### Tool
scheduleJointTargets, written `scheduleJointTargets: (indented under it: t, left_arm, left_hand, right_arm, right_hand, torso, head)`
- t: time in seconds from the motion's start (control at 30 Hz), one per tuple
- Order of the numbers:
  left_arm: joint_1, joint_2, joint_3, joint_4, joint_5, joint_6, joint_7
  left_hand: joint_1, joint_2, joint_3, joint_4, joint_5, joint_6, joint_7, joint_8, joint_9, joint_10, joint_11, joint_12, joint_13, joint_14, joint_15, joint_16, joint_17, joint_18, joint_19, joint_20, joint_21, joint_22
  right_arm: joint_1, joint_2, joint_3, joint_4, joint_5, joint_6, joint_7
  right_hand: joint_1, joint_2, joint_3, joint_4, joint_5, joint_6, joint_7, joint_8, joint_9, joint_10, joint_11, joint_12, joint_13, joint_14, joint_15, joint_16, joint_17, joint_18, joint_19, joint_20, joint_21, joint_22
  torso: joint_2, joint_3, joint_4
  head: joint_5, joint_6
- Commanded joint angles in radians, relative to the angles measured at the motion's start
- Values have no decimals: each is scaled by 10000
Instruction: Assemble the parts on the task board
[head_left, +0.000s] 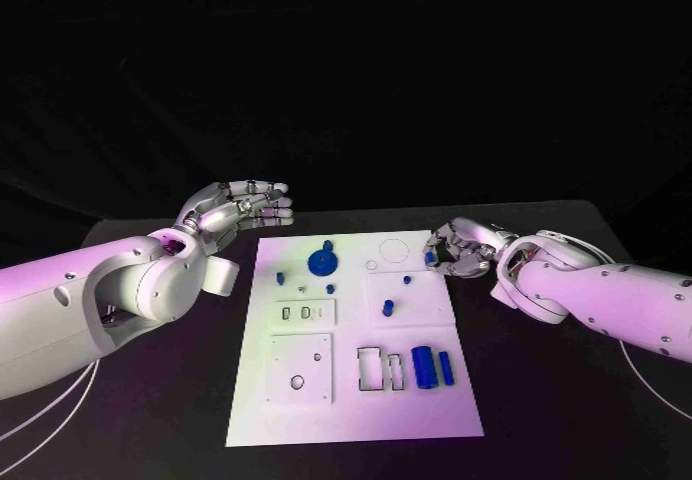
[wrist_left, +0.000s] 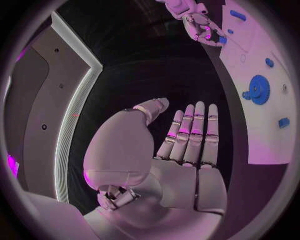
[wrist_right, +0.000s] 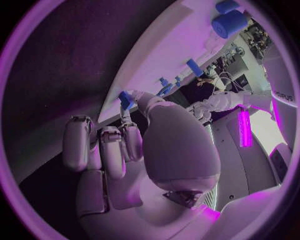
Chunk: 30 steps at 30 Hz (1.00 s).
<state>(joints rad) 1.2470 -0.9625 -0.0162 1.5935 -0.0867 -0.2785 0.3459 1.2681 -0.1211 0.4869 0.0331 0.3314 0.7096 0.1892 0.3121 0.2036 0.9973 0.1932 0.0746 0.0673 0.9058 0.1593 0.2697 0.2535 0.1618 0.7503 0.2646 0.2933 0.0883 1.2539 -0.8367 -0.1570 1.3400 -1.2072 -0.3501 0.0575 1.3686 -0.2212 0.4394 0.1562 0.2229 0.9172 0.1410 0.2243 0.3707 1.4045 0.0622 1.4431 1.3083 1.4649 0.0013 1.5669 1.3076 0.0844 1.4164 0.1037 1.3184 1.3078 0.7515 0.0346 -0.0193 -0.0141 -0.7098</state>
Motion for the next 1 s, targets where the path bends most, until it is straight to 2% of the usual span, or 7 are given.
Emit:
scheduleJointTargets:
  t: [0.03,0.47,0.57,0.63,0.73,0.87,1.0]
  left_arm:
    - [3,11,6,14,-38,178,66]
    - [3,14,6,4,-39,208,37]
    - [3,15,6,2,-39,217,28]
    - [3,16,6,1,-39,224,22]
    - [3,17,6,2,-39,234,12]
    - [3,16,6,3,-39,240,6]
    - [3,13,6,1,-39,241,1]
  left_hand:
    - [-119,18,-30,-25,-39,-93,527,66,10,-14,45,65,6,-89,13,-41,12,140,-35,3,-64,-11]
    - [-145,39,-38,-8,-31,-103,530,72,12,-20,49,64,5,-106,18,-46,11,139,-45,7,-73,-16]
    - [-145,39,-38,-8,-31,-103,530,72,12,-20,49,64,5,-106,18,-46,11,139,-45,7,-73,-16]
    - [-151,42,-41,-4,-30,-105,530,73,12,-22,50,64,4,-109,18,-47,11,139,-47,8,-74,-17]
    - [-155,44,-42,-2,-30,-107,531,73,13,-23,50,64,4,-111,18,-47,11,138,-48,9,-75,-17]
    - [-155,44,-42,-2,-30,-107,531,73,13,-23,50,64,4,-111,18,-47,11,138,-48,9,-75,-17]
    - [-155,44,-42,-2,-30,-107,531,73,13,-23,50,64,4,-111,18,-47,11,138,-48,9,-75,-17]
  right_arm:
    - [-13,32,-3,-19,-47,-118,-85]
    - [-13,57,-2,-66,3,-263,-100]
    - [-13,61,-1,-75,48,-442,4]
    - [-13,64,-1,-74,66,-548,46]
    - [-13,75,-1,-80,60,-673,52]
    - [-13,84,-1,-73,38,-809,41]
    - [-13,80,2,25,14,-1024,-6]
  right_hand:
    - [2,141,95,1,47,129,-3,77,20,106,-12,75,591,1059,-73,39,2632,-162,63,-19,54,542]
    - [19,170,179,-19,32,184,-31,123,33,123,-40,82,604,1059,-98,39,2632,-163,68,-43,55,550]
    - [69,269,381,-94,-44,522,-160,366,139,258,-149,170,751,1059,-186,39,2632,-183,130,-116,136,633]
    - [91,322,537,-153,-299,666,-234,484,199,391,-217,262,909,1059,-248,39,2632,-203,181,-176,206,703]
    - [76,364,694,-228,-338,896,-339,670,298,521,-308,350,1063,1059,-325,39,2632,-222,232,-247,274,773]
    - [49,383,791,-302,-363,1053,-423,819,391,592,-382,393,1147,1059,-390,39,2632,-234,263,-307,313,818]
    - [41,385,806,-316,-367,1073,-437,842,407,603,-394,399,1159,1059,-402,39,2632,-237,270,-319,323,829]
  torso:
    - [-2,6,-4]
    - [-9,2,-3]
    - [-12,-2,-2]
    - [-4,-3,-2]
    - [-4,-2,-2]
    - [-4,-4,3]
    - [-5,-2,1]
  head:
    - [19,-5]
    - [34,-12]
    - [31,-9]
    - [33,-7]
    - [37,-13]
    - [36,-16]
    - [47,-28]
